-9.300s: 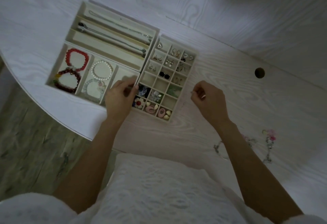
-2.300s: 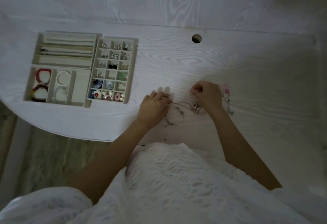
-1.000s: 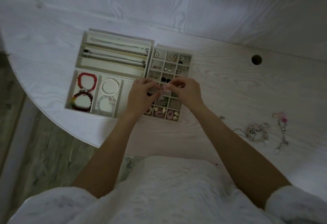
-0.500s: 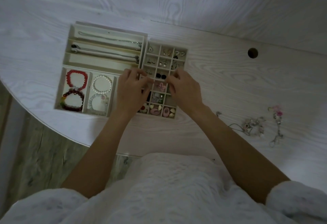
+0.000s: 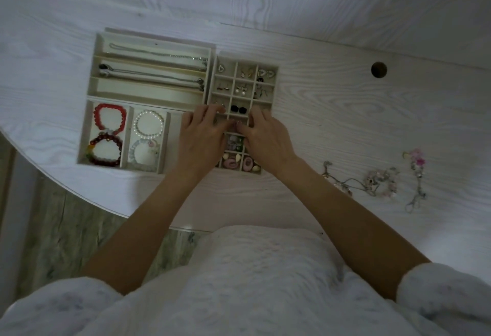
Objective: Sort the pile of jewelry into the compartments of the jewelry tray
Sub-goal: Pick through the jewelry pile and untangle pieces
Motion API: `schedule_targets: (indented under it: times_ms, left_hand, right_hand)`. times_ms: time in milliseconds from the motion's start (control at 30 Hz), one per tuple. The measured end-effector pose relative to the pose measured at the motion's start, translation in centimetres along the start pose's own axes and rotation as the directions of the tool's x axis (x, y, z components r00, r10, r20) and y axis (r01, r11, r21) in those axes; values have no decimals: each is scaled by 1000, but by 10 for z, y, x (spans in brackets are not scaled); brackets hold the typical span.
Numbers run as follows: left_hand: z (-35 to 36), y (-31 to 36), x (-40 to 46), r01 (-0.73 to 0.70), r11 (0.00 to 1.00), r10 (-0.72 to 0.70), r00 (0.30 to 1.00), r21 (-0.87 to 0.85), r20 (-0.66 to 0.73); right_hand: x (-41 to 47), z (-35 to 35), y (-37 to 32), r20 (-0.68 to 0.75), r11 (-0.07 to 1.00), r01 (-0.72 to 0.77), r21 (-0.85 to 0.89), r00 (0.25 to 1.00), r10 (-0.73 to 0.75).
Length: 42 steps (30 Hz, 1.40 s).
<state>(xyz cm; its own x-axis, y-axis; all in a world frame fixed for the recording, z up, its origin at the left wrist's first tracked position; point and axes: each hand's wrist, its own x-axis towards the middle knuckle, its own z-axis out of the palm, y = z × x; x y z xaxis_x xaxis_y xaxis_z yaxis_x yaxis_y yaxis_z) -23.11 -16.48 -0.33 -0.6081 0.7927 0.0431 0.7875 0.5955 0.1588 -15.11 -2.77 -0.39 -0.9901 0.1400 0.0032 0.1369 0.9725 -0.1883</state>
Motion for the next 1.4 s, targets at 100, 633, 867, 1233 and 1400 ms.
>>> schedule_targets:
  times_ms: [100,633,867,1233,1400]
  left_hand:
    - [2,-1,3,-8,1000,7,1000,30,27]
    - [3,-9,-13,276,930,-296,954,-244,-48]
    - [4,0,-16,260,922,-275,961,-288,-14]
    - [8,-3,-13,141,959,-155,987,-245,-41]
    - [8,-4,-11,166,956,-186,981,-242,-62]
  right_hand:
    - [-2,2,1,19,1000,-16,-6,1000,17]
    - [24,4,-5,77,984,-151,97,987,144]
    - [28,12,-9,127,978,-204,48,972,196]
    - [14,7,-3,-112,993,-63,96,991,74]
    - [-2,4,5,-98,985,68,157,994,-53]
